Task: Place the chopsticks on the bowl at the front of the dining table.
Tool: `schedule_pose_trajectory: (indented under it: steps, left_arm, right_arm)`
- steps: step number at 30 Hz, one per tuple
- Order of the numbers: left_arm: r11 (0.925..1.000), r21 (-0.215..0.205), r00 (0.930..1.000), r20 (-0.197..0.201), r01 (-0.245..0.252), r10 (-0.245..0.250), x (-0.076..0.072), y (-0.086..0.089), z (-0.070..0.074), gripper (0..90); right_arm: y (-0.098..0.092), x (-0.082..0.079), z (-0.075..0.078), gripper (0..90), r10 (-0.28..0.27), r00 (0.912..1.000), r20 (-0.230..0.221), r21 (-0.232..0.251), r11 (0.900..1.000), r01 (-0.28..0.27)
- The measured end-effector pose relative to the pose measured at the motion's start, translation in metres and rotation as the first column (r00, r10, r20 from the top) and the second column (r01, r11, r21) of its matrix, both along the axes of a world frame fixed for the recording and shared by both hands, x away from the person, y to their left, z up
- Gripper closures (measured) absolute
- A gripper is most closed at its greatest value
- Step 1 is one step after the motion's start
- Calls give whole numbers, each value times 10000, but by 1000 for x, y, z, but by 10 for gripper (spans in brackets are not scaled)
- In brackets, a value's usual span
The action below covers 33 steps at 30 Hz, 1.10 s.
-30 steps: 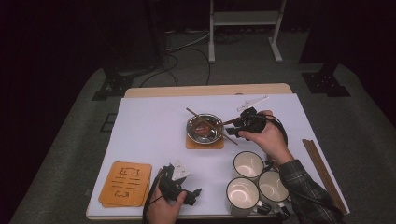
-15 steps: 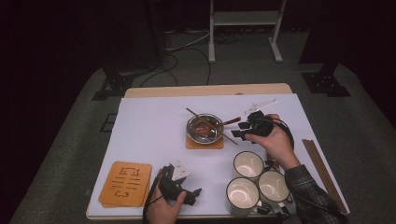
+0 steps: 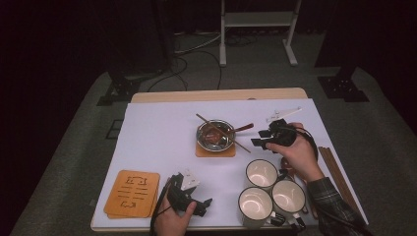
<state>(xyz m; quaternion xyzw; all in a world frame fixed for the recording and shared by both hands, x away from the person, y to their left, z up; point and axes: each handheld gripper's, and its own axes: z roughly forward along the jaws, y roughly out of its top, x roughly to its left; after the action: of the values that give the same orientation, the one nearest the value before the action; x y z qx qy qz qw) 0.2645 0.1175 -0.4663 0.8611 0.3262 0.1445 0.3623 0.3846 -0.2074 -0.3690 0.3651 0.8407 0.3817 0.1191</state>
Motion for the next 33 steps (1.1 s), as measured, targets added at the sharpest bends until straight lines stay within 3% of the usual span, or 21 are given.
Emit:
schedule_pose_trajectory:
  steps: [33]
  left_arm:
    - [10000, 3, 10000, 3, 7, -7, 0, 0, 0, 0]
  right_arm:
    - [-42, -11, -10, 513, -831, 9963, -224, -145, 9965, 828]
